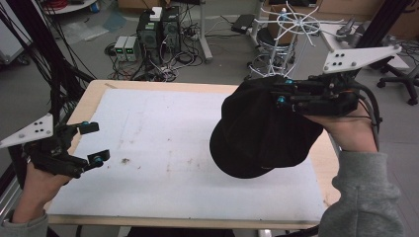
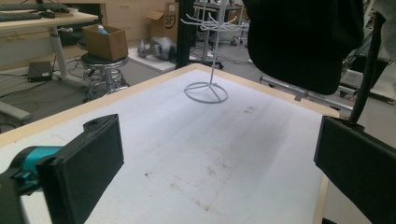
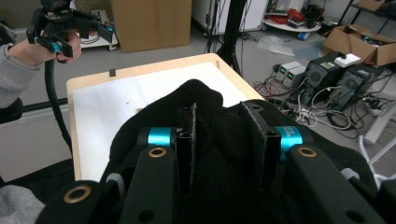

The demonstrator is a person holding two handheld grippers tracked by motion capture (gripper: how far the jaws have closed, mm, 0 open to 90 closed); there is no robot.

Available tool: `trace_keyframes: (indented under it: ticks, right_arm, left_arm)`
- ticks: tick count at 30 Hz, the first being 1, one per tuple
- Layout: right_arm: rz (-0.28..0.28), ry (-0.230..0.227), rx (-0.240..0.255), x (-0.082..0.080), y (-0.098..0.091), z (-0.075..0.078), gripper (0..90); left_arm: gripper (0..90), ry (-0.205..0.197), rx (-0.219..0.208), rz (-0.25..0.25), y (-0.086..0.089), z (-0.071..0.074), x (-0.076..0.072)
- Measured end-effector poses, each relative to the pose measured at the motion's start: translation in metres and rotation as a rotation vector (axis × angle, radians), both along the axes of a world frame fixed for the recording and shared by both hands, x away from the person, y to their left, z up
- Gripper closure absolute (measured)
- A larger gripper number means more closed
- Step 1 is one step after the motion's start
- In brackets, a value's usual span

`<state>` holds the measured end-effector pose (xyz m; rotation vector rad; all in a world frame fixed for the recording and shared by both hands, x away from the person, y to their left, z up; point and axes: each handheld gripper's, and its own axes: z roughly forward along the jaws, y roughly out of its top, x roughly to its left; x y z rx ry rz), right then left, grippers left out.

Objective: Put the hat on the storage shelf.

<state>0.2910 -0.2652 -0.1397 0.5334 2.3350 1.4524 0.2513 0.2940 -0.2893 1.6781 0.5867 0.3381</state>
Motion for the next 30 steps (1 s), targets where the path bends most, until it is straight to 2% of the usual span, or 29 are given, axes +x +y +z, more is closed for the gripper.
trace_keyframes:
  ticks: [2, 3, 9, 10, 12, 15, 16, 18, 19, 23, 26, 30]
  right_arm:
    - [-0.002, -0.003, -0.001, -0.001, 0.001, 0.004, 68.6]
    - [-0.006, -0.015, -0.01, -0.002, 0.003, 0.011, 68.6]
    - [-0.007, -0.036, -0.012, -0.003, 0.007, 0.031, 68.6]
    - [-0.007, -0.036, -0.012, -0.003, 0.007, 0.031, 68.6]
    - [-0.012, -0.034, -0.031, -0.004, 0.011, 0.041, 68.6]
    - [-0.008, -0.042, -0.044, -0.005, 0.014, 0.047, 68.6]
    - [-0.002, -0.053, -0.052, -0.006, 0.017, 0.055, 68.6]
    - [-0.001, -0.054, -0.051, -0.006, 0.018, 0.057, 68.6]
    - [0.004, -0.054, -0.053, -0.007, 0.02, 0.064, 68.6]
    - [0.003, -0.062, -0.061, -0.008, 0.022, 0.074, 68.6]
    - [0.004, -0.076, -0.065, -0.008, 0.027, 0.089, 68.6]
    - [0.005, -0.086, -0.07, -0.009, 0.032, 0.1, 68.6]
  left_arm:
    - [1.7, 0.002, 0.001, 0.001, 0.0, 0.0, 0.0]
    - [1.7, 0.004, 0.001, -0.001, 0.0, -0.001, 0.001]
    - [1.7, 0.014, 0.0, -0.003, -0.001, -0.003, 0.003]
    - [1.7, 0.014, 0.0, -0.003, -0.001, -0.003, 0.003]
    - [1.7, 0.018, -0.001, -0.004, -0.001, -0.004, 0.004]
    - [1.7, 0.023, -0.005, -0.005, 0.0, -0.005, 0.005]
    - [1.7, 0.023, -0.005, -0.006, 0.0, -0.005, 0.005]
    - [1.7, 0.023, -0.01, -0.007, 0.001, -0.005, 0.005]
    - [1.7, 0.024, -0.013, -0.006, 0.002, -0.005, 0.005]
    - [1.7, 0.025, -0.02, -0.004, 0.004, -0.005, 0.005]
    - [1.7, 0.025, -0.025, -0.005, 0.006, -0.005, 0.005]
    - [1.7, 0.026, -0.035, -0.002, 0.008, -0.005, 0.006]
